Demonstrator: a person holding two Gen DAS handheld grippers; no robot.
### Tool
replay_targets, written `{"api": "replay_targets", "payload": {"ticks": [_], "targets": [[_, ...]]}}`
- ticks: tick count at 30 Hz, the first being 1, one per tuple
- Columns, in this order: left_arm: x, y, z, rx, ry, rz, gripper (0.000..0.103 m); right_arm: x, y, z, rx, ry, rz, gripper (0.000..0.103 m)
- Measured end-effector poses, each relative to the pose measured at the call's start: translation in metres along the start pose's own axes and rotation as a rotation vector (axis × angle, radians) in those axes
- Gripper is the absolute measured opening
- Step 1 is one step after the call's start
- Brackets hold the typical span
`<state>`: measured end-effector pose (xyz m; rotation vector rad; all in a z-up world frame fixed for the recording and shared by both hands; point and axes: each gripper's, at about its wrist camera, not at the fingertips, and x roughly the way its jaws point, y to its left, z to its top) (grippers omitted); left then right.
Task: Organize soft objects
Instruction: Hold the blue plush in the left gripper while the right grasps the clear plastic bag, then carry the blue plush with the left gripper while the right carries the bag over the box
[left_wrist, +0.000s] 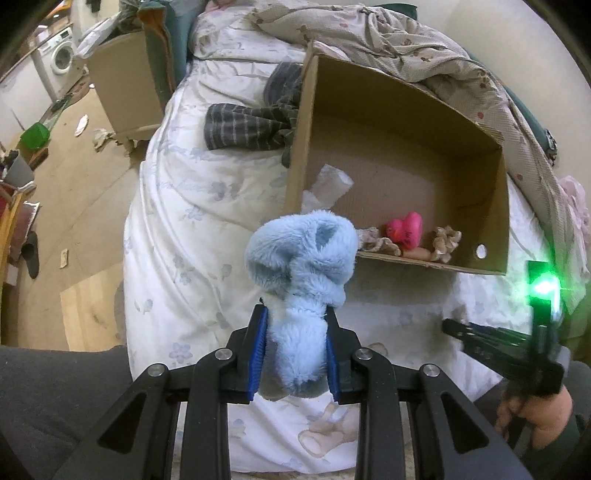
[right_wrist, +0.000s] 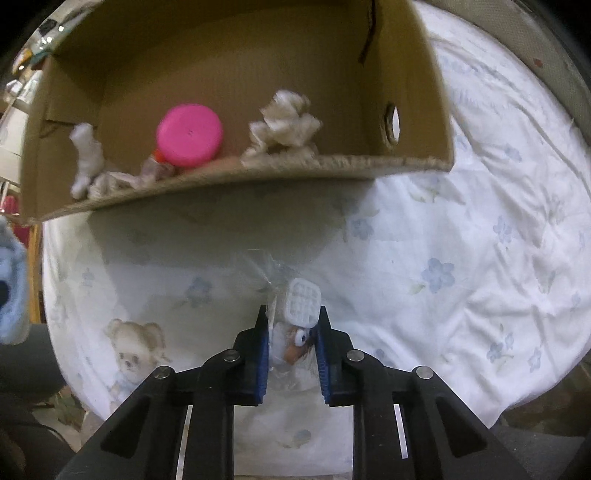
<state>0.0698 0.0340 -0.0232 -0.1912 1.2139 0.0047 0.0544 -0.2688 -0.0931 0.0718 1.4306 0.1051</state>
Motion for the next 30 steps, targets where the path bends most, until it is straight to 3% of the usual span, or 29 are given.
{"api": "replay_targets", "payload": {"ticks": [12, 23, 30], "targets": [[-0.003, 0.0, -0.002, 0.009, -0.042, 0.079, 0.026, -0.057, 0.009, -0.013, -0.085, -0.106, 0.201, 0.021], [-0.046, -0.019, 0.013, 0.062, -0.111, 0.018, 0.026, -0.13, 0.016, -0.013, -0.144, -0.243, 0.334, 0.022], [-0.064, -0.038, 0.046, 0.126, -0.177, 0.011, 0.026, -0.161, 0.013, 0.007, -0.141, -0.338, 0.362, 0.022]]}}
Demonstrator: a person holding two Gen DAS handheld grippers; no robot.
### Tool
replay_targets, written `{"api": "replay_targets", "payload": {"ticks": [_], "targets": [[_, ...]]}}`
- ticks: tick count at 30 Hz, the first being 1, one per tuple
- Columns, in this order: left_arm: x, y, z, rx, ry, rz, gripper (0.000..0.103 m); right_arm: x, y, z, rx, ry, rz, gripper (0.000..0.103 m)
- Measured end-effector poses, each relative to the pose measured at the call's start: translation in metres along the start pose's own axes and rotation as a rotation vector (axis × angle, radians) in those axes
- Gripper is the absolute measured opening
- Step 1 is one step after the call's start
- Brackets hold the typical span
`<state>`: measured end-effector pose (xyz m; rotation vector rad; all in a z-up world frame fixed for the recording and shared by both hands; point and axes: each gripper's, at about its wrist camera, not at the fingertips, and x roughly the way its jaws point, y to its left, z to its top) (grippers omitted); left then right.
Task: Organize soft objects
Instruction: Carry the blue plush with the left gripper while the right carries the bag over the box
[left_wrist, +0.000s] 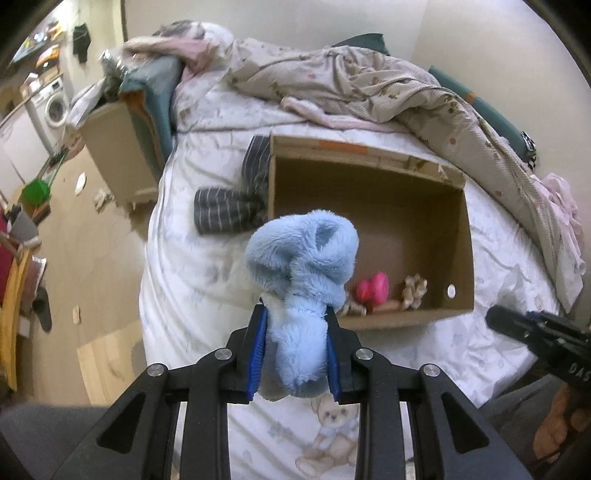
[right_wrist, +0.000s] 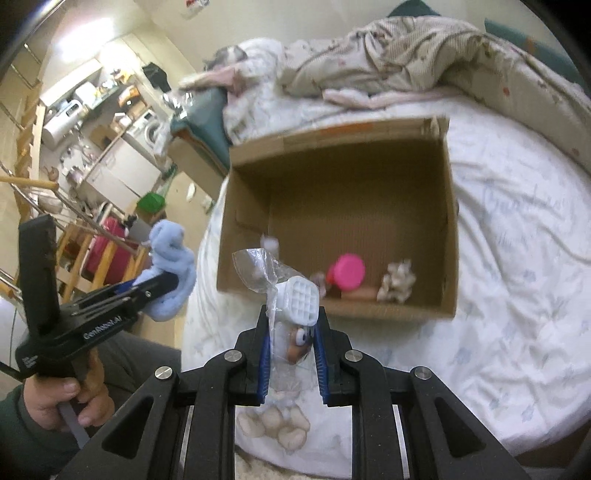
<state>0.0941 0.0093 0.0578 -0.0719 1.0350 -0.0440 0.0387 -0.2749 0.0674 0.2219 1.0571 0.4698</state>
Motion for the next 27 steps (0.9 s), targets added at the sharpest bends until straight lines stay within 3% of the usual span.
{"api": "replay_targets", "payload": {"ticks": [5, 9, 11, 14, 19, 27], "targets": [[0.008, -0.003, 0.026, 0.013, -0.019, 0.001, 0.026, -0.003, -0.006, 0.024, 0.002, -0.065, -0.004, 0.022], [0.018, -0.009, 0.041, 0.027, -0.023, -0.015, 0.026, -0.006, -0.024, 0.039, 0.053, -0.165, 0.098, 0.022], [0.023, -0.015, 0.046, 0.052, -0.032, -0.01, 0.026, -0.003, -0.029, 0.044, 0.06, -0.18, 0.078, 0.022], [0.037, -0.021, 0.052, 0.069, -0.046, -0.012, 0.026, 0.012, -0.042, 0.046, 0.091, -0.167, 0.061, 0.022], [0.071, -0.026, 0.046, 0.063, -0.025, -0.084, 0.026, 0.045, -0.067, 0.038, 0.163, -0.096, 0.017, 0.022], [0.093, -0.037, 0.043, 0.084, 0.004, -0.083, 0.027, 0.069, -0.082, 0.039, 0.204, -0.046, 0.012, 0.022]]}}
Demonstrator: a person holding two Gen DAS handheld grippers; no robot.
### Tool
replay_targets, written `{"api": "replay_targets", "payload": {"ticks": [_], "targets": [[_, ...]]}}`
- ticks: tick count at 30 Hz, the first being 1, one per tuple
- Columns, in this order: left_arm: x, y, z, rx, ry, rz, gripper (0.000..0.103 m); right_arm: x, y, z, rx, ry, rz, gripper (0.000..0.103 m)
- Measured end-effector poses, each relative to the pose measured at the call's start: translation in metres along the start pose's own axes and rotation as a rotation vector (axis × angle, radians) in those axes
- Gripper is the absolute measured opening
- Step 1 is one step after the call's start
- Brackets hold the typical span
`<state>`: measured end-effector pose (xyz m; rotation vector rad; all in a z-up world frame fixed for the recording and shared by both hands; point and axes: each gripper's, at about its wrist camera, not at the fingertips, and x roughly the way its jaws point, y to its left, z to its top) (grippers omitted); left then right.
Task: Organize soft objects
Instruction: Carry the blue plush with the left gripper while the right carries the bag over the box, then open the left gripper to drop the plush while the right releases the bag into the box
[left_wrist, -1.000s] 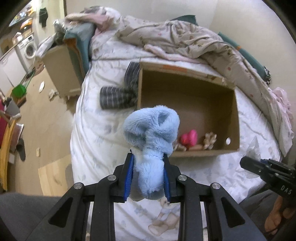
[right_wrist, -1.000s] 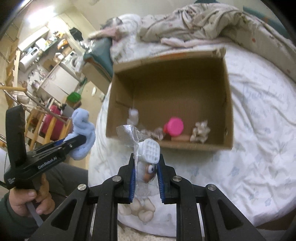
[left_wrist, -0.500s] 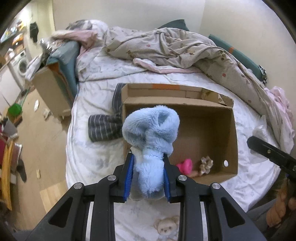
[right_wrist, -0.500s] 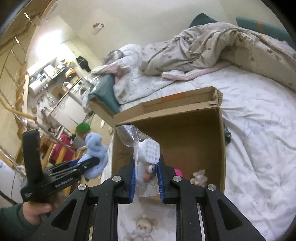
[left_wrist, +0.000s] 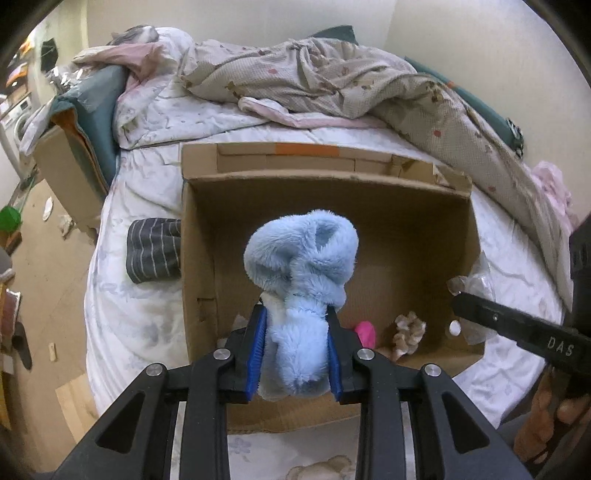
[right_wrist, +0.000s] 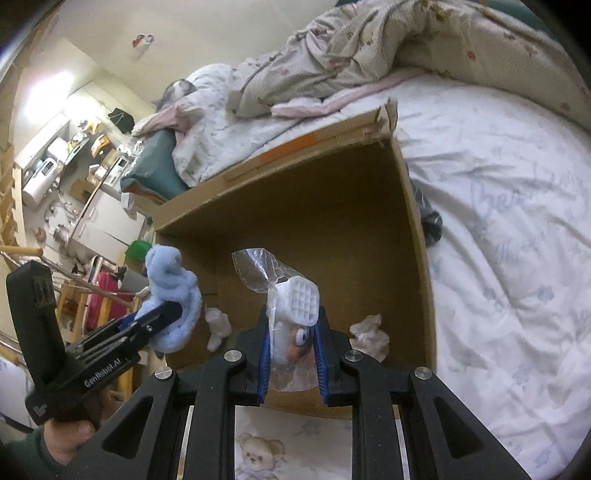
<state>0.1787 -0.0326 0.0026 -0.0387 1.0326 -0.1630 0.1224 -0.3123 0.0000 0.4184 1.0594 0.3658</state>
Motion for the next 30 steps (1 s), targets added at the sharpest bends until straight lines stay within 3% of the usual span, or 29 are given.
{"api": "replay_targets", "payload": {"ticks": [4, 10, 30], "targets": [[0.006, 0.0, -0.002, 0.025, 0.017, 0.002, 0.027, 0.014, 0.004, 0.0, -0.009, 0.046, -0.011, 0.022], [0.014, 0.009, -0.005, -0.021, 0.059, -0.005, 0.027, 0.033, 0.014, -0.006, -0.044, 0.11, -0.053, 0.022], [0.009, 0.011, -0.007, -0.025, 0.023, 0.01, 0.034, 0.046, 0.014, -0.007, -0.047, 0.129, -0.098, 0.023]]}}
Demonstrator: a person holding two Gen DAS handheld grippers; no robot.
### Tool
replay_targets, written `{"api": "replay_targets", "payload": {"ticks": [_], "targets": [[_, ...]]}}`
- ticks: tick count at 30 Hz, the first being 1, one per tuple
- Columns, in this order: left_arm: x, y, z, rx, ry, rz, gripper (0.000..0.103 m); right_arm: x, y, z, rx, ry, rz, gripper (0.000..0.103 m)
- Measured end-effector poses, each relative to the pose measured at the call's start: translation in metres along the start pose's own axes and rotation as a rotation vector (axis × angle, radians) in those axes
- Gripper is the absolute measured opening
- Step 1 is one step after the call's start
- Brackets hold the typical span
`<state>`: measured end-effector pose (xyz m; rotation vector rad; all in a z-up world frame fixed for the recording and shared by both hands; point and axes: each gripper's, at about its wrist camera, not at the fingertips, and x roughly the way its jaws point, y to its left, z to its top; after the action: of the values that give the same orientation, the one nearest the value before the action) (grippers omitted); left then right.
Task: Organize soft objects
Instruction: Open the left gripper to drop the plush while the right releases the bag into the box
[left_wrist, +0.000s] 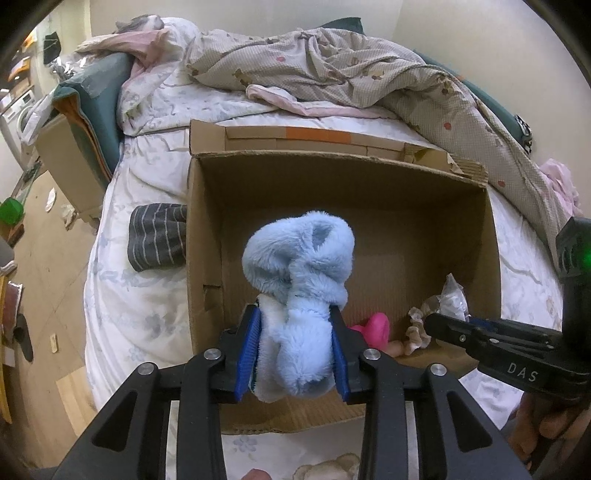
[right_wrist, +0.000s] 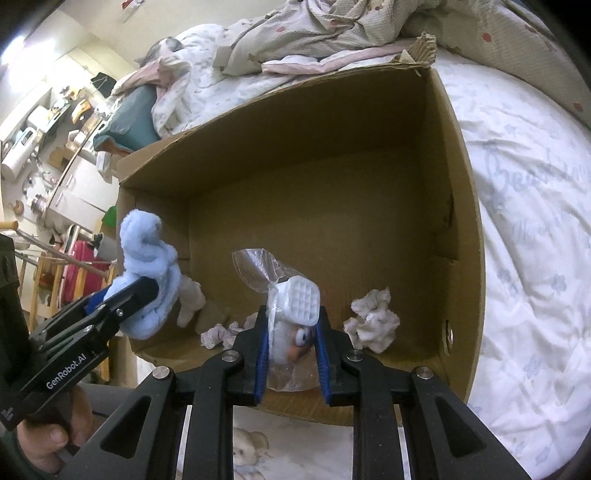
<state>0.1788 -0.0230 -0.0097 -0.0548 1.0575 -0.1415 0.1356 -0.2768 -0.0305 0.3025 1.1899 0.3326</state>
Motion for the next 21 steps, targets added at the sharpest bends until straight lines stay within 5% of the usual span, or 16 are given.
{"api": "replay_targets", "payload": {"ticks": [7, 9, 12, 14, 16, 21], "targets": [[-0.006, -0.004, -0.002, 0.016, -0.005, 0.015, 0.042, 0.0, 0.0, 0.0, -0.004, -0.004, -0.006, 0.024], [-0.009, -0.004, -0.003, 0.021, -0.014, 0.021, 0.058, -0.001, 0.0, 0.0, -0.003, -0.009, -0.011, 0.026], [-0.014, -0.003, -0.002, 0.008, -0.03, 0.012, 0.067, -0.001, -0.002, 0.002, 0.013, -0.012, -0.007, 0.028], [-0.021, -0.001, -0.001, -0.015, -0.049, 0.001, 0.079, -0.003, -0.001, 0.002, 0.014, -0.018, -0.011, 0.038], [-0.031, -0.001, -0.001, -0.023, -0.094, -0.004, 0.093, -0.006, 0.002, 0.003, 0.004, -0.034, -0.013, 0.073], [-0.049, 0.002, 0.001, -0.022, -0.122, 0.029, 0.095, -0.02, 0.001, 0.007, 0.019, -0.089, -0.011, 0.074]]}}
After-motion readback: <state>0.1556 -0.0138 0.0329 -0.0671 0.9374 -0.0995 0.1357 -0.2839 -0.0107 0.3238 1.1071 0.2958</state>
